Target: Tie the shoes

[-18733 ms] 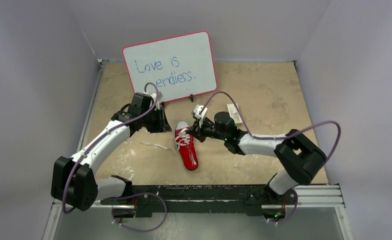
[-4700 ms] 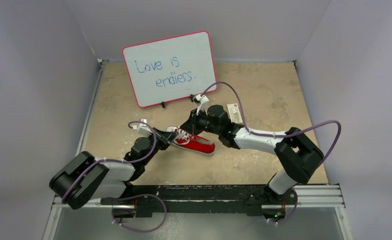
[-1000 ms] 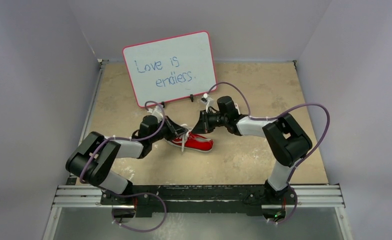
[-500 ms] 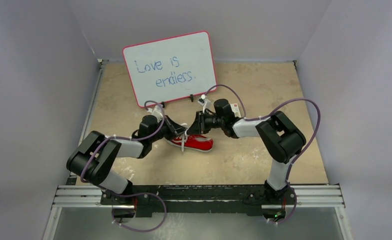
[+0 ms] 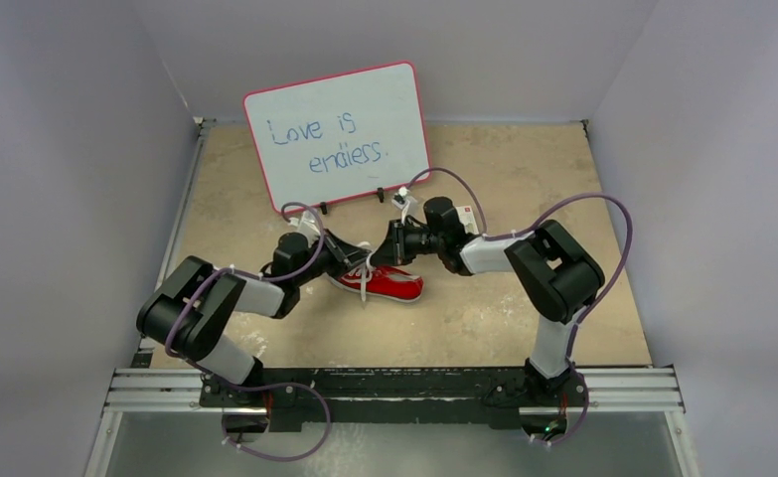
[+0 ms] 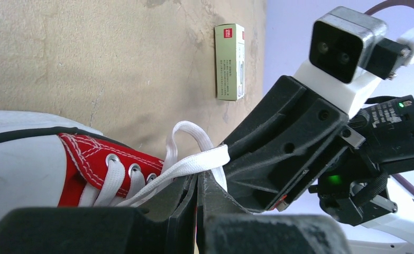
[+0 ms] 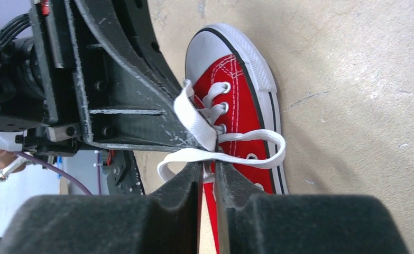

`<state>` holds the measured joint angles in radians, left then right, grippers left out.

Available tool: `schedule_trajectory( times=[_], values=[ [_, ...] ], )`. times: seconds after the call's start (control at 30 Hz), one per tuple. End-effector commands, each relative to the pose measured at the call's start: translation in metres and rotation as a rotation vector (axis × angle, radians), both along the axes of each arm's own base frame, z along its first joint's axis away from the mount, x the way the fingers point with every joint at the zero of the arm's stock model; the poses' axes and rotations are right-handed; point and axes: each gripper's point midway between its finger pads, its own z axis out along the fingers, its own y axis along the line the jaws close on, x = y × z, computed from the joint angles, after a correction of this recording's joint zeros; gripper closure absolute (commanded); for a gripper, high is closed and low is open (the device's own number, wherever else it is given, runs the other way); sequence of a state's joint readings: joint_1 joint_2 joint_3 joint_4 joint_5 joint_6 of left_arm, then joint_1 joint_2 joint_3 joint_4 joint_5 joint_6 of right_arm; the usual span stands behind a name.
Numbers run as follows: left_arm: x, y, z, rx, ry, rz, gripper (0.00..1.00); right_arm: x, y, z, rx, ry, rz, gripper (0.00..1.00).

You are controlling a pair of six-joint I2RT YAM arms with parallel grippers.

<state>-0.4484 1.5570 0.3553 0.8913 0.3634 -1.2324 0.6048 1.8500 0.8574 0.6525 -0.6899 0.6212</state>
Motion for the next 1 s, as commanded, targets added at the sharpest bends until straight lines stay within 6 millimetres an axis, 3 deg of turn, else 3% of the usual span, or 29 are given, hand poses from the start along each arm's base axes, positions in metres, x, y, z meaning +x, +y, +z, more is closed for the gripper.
schedule_trajectory(
  times=[0.0,0.07,0.3,0.47,0.57,0.7,0.97],
  values=[
    [-0.011,-0.008,0.017,-0.069,-0.042,-0.065,1.0,0.023,0.006,0.009,0.026,-0.1,-0.051,0.9],
    [-0.012,-0.008,0.02,-0.073,-0.048,-0.068,1.0,0.025,0.006,0.01,0.021,-0.115,-0.055,1.0],
    [-0.018,0.002,0.02,0.064,-0.06,-0.073,0.8,0.023,-0.015,0.007,-0.158,-0.151,-0.05,1.0],
    [-0.038,0.024,0.011,0.211,-0.015,-0.063,0.67,0.023,-0.024,0.01,-0.231,-0.195,-0.02,1.0],
    [-0.052,0.033,0.006,0.252,0.012,-0.075,0.49,0.023,-0.024,0.014,-0.237,-0.211,-0.01,1.0],
    [-0.058,0.037,0.002,0.328,0.003,-0.09,0.46,0.027,-0.024,0.021,-0.259,-0.234,0.002,1.0],
    [-0.056,0.006,-0.028,0.472,0.026,-0.124,0.53,0.025,-0.023,0.025,-0.26,-0.247,0.034,1.0]
  ],
)
